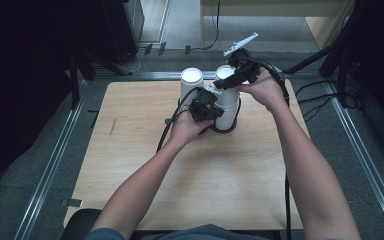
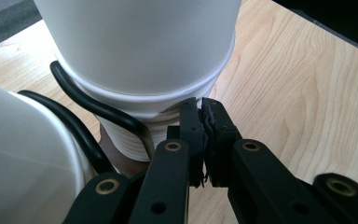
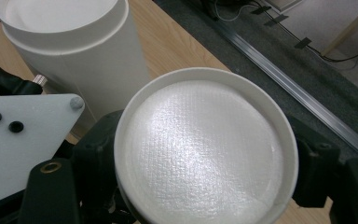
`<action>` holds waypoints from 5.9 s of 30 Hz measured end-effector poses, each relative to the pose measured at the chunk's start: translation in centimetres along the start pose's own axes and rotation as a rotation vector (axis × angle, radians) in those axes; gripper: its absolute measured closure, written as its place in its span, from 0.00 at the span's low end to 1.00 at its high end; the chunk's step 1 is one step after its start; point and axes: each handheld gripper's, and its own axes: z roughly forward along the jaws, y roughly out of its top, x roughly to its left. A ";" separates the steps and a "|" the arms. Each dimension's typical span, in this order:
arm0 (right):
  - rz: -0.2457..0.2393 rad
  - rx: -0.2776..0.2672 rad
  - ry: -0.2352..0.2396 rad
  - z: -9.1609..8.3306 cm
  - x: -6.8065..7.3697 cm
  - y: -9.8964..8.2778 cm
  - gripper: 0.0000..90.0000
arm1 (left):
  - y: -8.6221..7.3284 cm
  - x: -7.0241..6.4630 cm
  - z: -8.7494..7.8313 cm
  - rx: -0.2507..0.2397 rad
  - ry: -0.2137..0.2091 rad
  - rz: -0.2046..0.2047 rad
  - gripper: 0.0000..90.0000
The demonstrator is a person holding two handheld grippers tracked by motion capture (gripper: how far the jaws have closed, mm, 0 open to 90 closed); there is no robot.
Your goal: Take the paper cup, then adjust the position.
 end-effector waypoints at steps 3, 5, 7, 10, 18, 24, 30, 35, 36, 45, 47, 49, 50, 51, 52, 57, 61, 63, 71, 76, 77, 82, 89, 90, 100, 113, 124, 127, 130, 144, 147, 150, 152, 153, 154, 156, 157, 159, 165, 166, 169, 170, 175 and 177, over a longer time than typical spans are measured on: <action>0.012 0.003 -0.007 0.0 0.0 0.1 0.28 | 0.0 0.0 0.0 0.000 -0.003 -0.003 0.96; 0.014 0.005 -0.008 0.0 0.0 0.1 0.28 | 0.0 0.0 0.0 0.000 -0.001 -0.002 0.96; 0.022 0.009 -0.016 0.0 0.1 0.1 0.28 | 0.0 -0.1 0.0 -0.001 -0.002 -0.003 0.96; 0.029 0.009 -0.021 0.0 0.1 0.2 0.28 | 0.0 -0.1 0.0 -0.001 0.000 -0.002 0.96; 0.030 -0.025 -0.018 -1.5 0.1 1.0 0.28 | 0.1 -0.1 0.0 -0.001 -0.003 -0.005 0.93; 0.023 -0.030 -0.009 -2.5 0.1 1.6 0.28 | 0.1 -0.1 0.0 0.004 -0.011 -0.006 0.91; 0.015 -0.047 -0.008 -4.2 0.2 2.6 0.28 | 0.1 -0.3 -0.3 0.002 -0.021 0.003 0.82; -0.002 -0.059 -0.013 -5.8 0.5 3.4 0.28 | -0.1 0.0 -0.4 0.006 -0.026 0.000 0.79; -0.010 -0.063 -0.016 -6.1 0.6 3.6 0.28 | -0.1 0.0 -0.4 0.006 -0.028 0.001 0.79; -0.001 -0.053 0.014 -8.5 0.1 3.9 0.28 | -0.5 0.5 -1.0 0.002 -0.080 -0.020 0.72; 0.000 -0.051 0.022 -8.9 -0.1 3.6 0.28 | -0.6 0.6 -1.2 0.003 -0.083 -0.021 0.70; 0.002 -0.047 0.031 -9.3 -0.2 3.4 0.28 | -0.8 0.6 -1.4 0.008 -0.092 -0.019 0.69; 0.006 -0.051 0.044 -9.5 -0.3 3.2 0.28 | -0.8 0.6 -1.5 0.009 -0.098 -0.016 0.67; 0.007 -0.055 0.051 -9.7 -0.2 3.1 0.28 | -0.9 0.6 -1.6 0.015 -0.099 -0.010 0.66; 0.009 -0.057 0.059 -9.9 -0.2 2.9 0.28 | -0.9 0.6 -1.8 0.014 -0.100 -0.007 0.66; 0.003 -0.054 0.089 -10.9 0.2 2.0 0.28 | -1.2 0.4 -2.6 0.009 -0.125 0.011 0.62; -0.004 -0.062 0.114 -11.4 0.7 0.9 0.28 | -1.7 0.4 -3.1 0.018 -0.145 0.024 0.58; 0.003 -0.067 0.129 -11.6 0.9 0.4 0.28 | -1.9 0.5 -3.4 0.017 -0.159 0.027 0.56; -0.026 -0.048 0.147 -11.7 2.1 -1.5 0.28 | -2.7 0.5 -4.4 -0.008 -0.189 0.046 0.51; -0.039 -0.033 0.161 -11.2 2.6 -2.8 0.28 | -3.2 0.5 -5.0 -0.016 -0.200 0.065 0.50; -0.041 -0.032 0.163 -11.2 2.7 -3.0 0.28 | -3.4 0.5 -5.1 -0.016 -0.202 0.068 0.50; -0.043 -0.033 0.178 -10.7 3.2 -4.2 0.28 | -4.1 0.5 -5.5 -0.026 -0.220 0.075 0.50; -0.074 -0.037 0.199 -9.8 4.1 -6.0 0.28 | -5.1 0.6 -5.8 -0.017 -0.233 0.098 0.50; -0.075 -0.039 0.205 -9.6 4.2 -6.3 0.28 | -5.3 0.6 -5.9 -0.019 -0.234 0.103 0.50; -0.082 -0.027 0.238 -7.4 5.1 -9.0 0.28 | -7.0 0.9 -6.2 -0.028 -0.251 0.074 0.49; -0.089 -0.021 0.297 -4.2 6.8 -11.6 0.27 | -9.3 1.6 -6.2 -0.025 -0.264 0.075 0.48; -0.100 -0.026 0.354 -2.0 8.3 -13.1 0.27 | -10.4 1.7 -6.0 0.024 -0.346 0.081 0.38; -0.098 -0.030 0.366 -1.3 8.4 -13.5 0.27 | -10.8 1.8 -5.9 0.030 -0.370 0.075 0.35; -0.098 -0.024 0.374 -0.7 8.7 -13.7 0.27 | -11.2 1.8 -5.8 0.045 -0.363 0.087 0.28; -0.114 -0.008 0.399 0.5 9.6 -13.5 0.27 | -11.8 0.7 -5.1 0.049 -0.383 0.145 0.03; -0.099 -0.017 0.413 0.8 9.7 -13.7 0.27 | -11.7 0.5 -5.0 0.046 -0.395 0.150 0.03; -0.092 -0.017 0.420 1.0 9.8 -13.7 0.27 | -11.7 0.4 -4.9 0.043 -0.405 0.155 0.03; -0.089 -0.023 0.427 1.0 9.9 -13.7 0.27 | -11.7 0.3 -4.8 0.039 -0.408 0.157 0.03; -0.086 -0.026 0.430 1.1 10.0 -13.7 0.27 | -11.7 0.2 -4.8 0.039 -0.409 0.158 0.03; -0.087 -0.029 0.432 1.1 10.0 -13.6 0.27 | -11.7 0.2 -4.7 0.042 -0.411 0.161 0.03; -0.082 -0.038 0.436 1.1 10.0 -13.5 0.27 | -11.7 0.1 -4.5 0.050 -0.417 0.162 0.03; -0.080 -0.040 0.439 1.2 10.1 -13.5 0.27 | -11.7 0.0 -4.3 0.054 -0.423 0.165 0.03; -0.080 -0.045 0.441 1.2 10.2 -13.4 0.27 | -11.6 -0.1 -4.1 0.056 -0.431 0.167 0.03; -0.085 -0.071 0.456 1.2 10.6 -12.8 0.27 | -11.5 -0.6 -3.7 0.047 -0.452 0.178 0.03; -0.081 -0.072 0.456 1.1 10.6 -12.7 0.27 | -11.5 -0.7 -3.7 0.049 -0.455 0.177 0.03; -0.075 -0.088 0.471 1.0 10.8 -12.4 0.27 | -11.5 -0.8 -3.6 0.044 -0.460 0.179 0.03; -0.075 -0.092 0.476 0.9 10.9 -12.3 0.27 | -11.5 -0.9 -3.6 0.038 -0.462 0.177 0.03; -0.078 -0.105 0.486 0.8 11.2 -11.9 0.27 | -11.4 -1.0 -3.5 0.026 -0.469 0.177 0.03; -0.071 -0.121 0.499 0.8 11.2 -11.7 0.27 | -11.4 -1.1 -3.5 0.024 -0.471 0.177 0.03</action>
